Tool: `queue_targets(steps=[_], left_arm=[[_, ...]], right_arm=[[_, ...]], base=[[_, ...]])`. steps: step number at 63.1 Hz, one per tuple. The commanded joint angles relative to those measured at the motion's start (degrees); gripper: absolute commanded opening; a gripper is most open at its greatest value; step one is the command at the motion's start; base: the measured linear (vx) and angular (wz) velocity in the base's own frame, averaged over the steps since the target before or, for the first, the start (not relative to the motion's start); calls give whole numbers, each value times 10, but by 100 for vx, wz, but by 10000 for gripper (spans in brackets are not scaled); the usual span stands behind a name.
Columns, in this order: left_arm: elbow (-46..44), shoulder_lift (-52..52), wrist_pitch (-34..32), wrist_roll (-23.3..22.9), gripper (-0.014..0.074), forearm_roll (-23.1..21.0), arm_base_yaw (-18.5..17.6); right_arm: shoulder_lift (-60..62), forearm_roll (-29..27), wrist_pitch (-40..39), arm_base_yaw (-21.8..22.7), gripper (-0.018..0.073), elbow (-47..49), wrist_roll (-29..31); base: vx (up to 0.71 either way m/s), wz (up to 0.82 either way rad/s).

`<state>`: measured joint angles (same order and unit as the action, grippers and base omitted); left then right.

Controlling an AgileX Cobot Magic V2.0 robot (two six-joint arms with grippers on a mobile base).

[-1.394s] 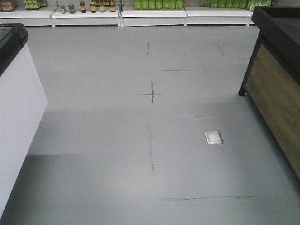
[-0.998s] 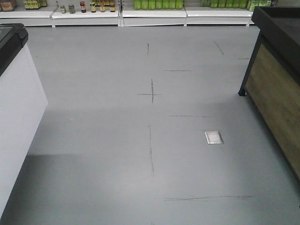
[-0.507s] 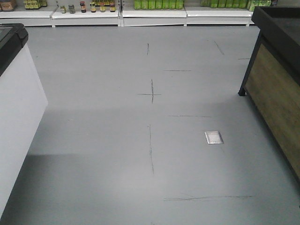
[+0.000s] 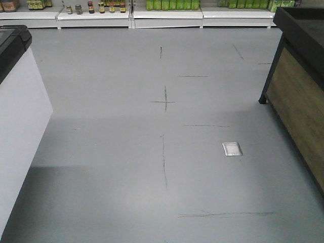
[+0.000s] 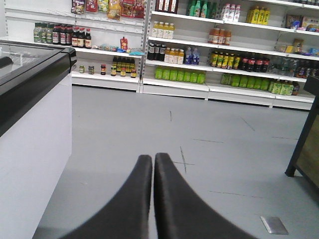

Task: Pick three apples into basket with both arms
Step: 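Drive the base forward across the floor toward the produce tables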

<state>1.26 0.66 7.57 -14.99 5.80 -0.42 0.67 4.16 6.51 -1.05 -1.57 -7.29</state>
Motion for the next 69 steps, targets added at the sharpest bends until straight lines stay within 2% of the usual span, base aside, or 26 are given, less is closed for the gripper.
queue_targets(steps=[1, 69], left_arm=[[5, 9, -39, 0, -6, 0, 1], [5, 9, -39, 0, -6, 0, 1]], right_arm=[[8, 7, -44, 4, -4, -8, 2], [8, 7, -44, 4, -4, -8, 2]], base=[[1, 5], [9, 2]])
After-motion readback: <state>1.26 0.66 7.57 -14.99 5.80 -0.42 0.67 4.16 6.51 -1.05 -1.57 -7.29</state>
